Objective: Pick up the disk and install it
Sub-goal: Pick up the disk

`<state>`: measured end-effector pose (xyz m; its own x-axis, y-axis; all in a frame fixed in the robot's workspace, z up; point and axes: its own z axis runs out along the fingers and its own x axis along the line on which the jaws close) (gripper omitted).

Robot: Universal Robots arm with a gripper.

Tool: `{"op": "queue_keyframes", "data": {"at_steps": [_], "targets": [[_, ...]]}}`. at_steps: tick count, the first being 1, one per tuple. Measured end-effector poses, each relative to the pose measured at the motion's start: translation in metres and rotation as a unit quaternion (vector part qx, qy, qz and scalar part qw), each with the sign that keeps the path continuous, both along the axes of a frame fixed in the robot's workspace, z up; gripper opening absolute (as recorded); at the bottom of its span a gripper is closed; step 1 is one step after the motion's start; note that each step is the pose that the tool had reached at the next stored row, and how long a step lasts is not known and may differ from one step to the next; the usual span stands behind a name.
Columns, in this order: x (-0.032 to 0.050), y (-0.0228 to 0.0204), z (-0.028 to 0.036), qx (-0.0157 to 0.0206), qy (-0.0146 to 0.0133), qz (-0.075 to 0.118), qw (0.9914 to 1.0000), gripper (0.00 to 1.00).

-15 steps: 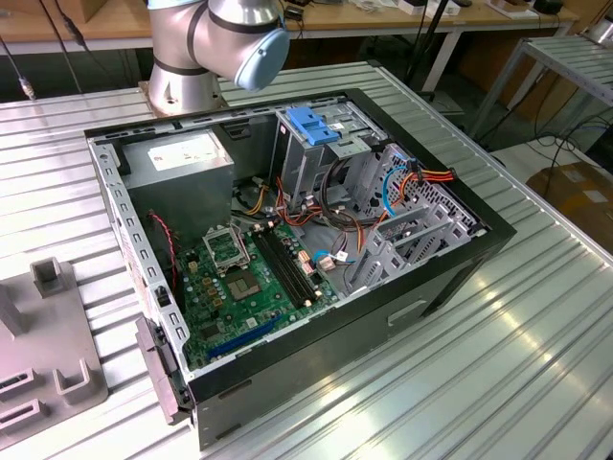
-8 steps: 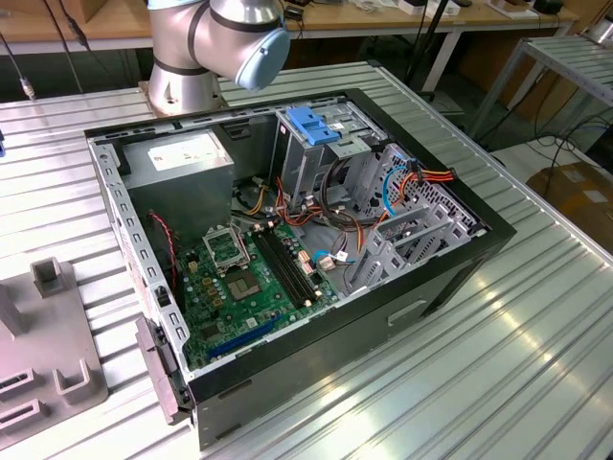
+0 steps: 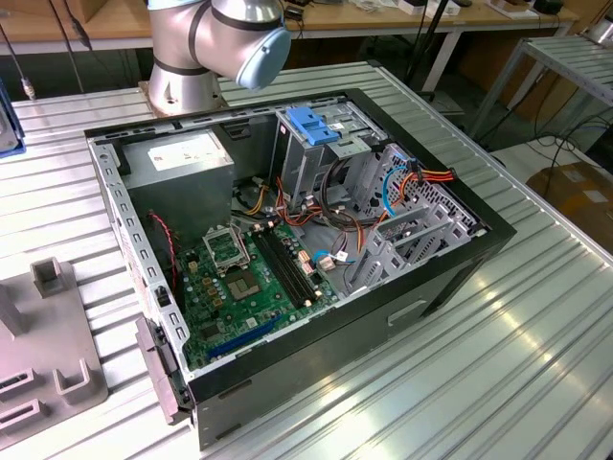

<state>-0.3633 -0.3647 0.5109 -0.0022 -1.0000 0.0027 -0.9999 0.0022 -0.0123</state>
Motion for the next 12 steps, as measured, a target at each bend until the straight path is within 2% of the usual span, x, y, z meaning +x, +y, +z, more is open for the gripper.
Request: {"op": "queue_keyframes", "data": {"at_steps": [4, 9, 12], "targets": [[0.0071, 0.0000, 0.0000, 0.0000, 0.0000, 0.000, 1.00000, 0.37], [0.0226, 0.0000, 0.0000, 0.0000, 0.0000, 0.000, 1.00000, 0.37], [0.0287, 0.0000, 0.0000, 0.0000, 0.0000, 0.000, 1.00000, 0.37]]}}
